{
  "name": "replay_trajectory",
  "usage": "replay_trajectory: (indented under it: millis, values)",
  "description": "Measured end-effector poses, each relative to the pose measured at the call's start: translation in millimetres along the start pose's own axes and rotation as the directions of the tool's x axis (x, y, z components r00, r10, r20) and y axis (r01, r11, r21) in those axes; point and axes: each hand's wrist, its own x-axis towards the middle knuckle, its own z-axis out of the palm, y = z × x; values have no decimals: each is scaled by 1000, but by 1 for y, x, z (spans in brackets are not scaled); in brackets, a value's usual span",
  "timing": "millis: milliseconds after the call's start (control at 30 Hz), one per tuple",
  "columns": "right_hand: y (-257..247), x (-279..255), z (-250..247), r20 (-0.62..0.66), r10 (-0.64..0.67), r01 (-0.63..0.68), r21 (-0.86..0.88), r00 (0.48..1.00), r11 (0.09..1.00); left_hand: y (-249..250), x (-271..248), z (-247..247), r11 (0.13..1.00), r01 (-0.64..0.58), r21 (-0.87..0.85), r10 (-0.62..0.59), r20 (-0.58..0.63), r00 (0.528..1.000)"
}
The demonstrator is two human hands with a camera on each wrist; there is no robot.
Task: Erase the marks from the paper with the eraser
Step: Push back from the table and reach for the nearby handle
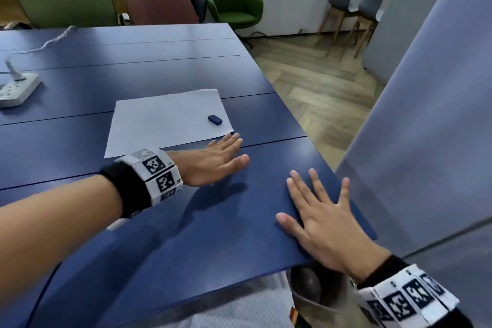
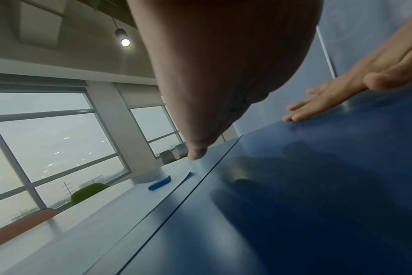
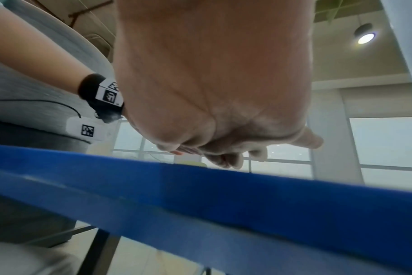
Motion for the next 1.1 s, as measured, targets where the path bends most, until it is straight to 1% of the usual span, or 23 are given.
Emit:
replay_trajectory:
  millis: [67, 133, 167, 200, 233, 300, 400, 467, 500, 567, 633, 700, 767, 800, 833, 867, 933, 967, 1000, 1033, 1100]
  values:
    - [-34, -3, -2, -12, -72, 73, 30, 997, 997, -2, 4, 2, 1000, 20, 12, -20, 4, 1000]
    - [-65, -5, 10, -73, -207, 209, 32, 976, 977, 0, 10, 4, 998, 48, 32, -48, 12, 999]
    - [-74, -5, 15, -80, -246, 249, 29, 966, 968, 2, 12, 5, 996, 68, 49, -69, 16, 997]
    - [-76, -5, 16, -54, -245, 248, 37, 968, 968, 4, 14, 6, 993, 97, 72, -99, 20, 995]
    - [-71, -5, 12, -33, -220, 221, 52, 975, 974, 4, 15, 9, 986, 137, 95, -140, 25, 990]
    - [-46, -1, 9, -50, -129, 132, 51, 990, 990, 4, 17, 15, 966, 222, 135, -229, 38, 973]
    - [-2, 3, 6, 5, 45, -45, 37, 999, 998, 6, 20, 23, 947, 276, 162, -285, 35, 958]
    - [10, 4, 2, 31, 134, -135, 35, 991, 990, 11, 24, 25, 954, 257, 157, -264, 31, 964]
    - [8, 2, 1, 26, 155, -156, 50, 988, 987, 16, 26, 26, 960, 227, 162, -235, 35, 971]
    - [-3, -4, 3, -27, 146, -144, 59, 989, 988, 32, 31, 32, 973, 137, 188, -149, 50, 988]
    - [-16, -15, 11, -55, 120, -118, 38, 991, 992, 53, 34, 39, 978, 19, 209, -37, 83, 996]
    - [-23, -21, 24, -74, 113, -109, 55, 991, 993, 71, 38, 40, 974, -108, 201, 77, 156, 985]
    - [-34, -23, 29, -30, 92, -90, 63, 995, 994, 79, 40, 27, 975, -198, 96, 171, 236, 957]
    - [-41, -22, 30, -31, 67, -65, 72, 997, 995, 78, 40, 17, 977, -213, 27, 201, 236, 951]
    - [-51, -19, 32, -57, 21, -17, 83, 998, 996, 74, 38, 6, 978, -206, -28, 207, 204, 957]
    - [-64, -15, 31, -62, -34, 40, 95, 997, 995, 69, 35, -5, 981, -180, -71, 189, 153, 970]
    - [-93, -9, 30, -56, -149, 154, 87, 987, 984, 53, 27, -27, 988, -108, -111, 114, 54, 992]
    - [-101, -4, 30, -57, -178, 183, 92, 982, 979, 43, 23, -35, 992, -69, -107, 72, 20, 997]
    - [-99, 0, 31, -42, -178, 181, 81, 983, 980, 32, 18, -41, 995, -36, -94, 36, -3, 999]
    - [-89, 5, 28, -30, -150, 152, 76, 988, 985, 21, 12, -45, 997, -11, -78, 10, -16, 1000]
    - [-55, 11, 21, -41, -69, 71, 40, 997, 997, -1, -1, -46, 998, 21, -53, -21, -15, 1000]
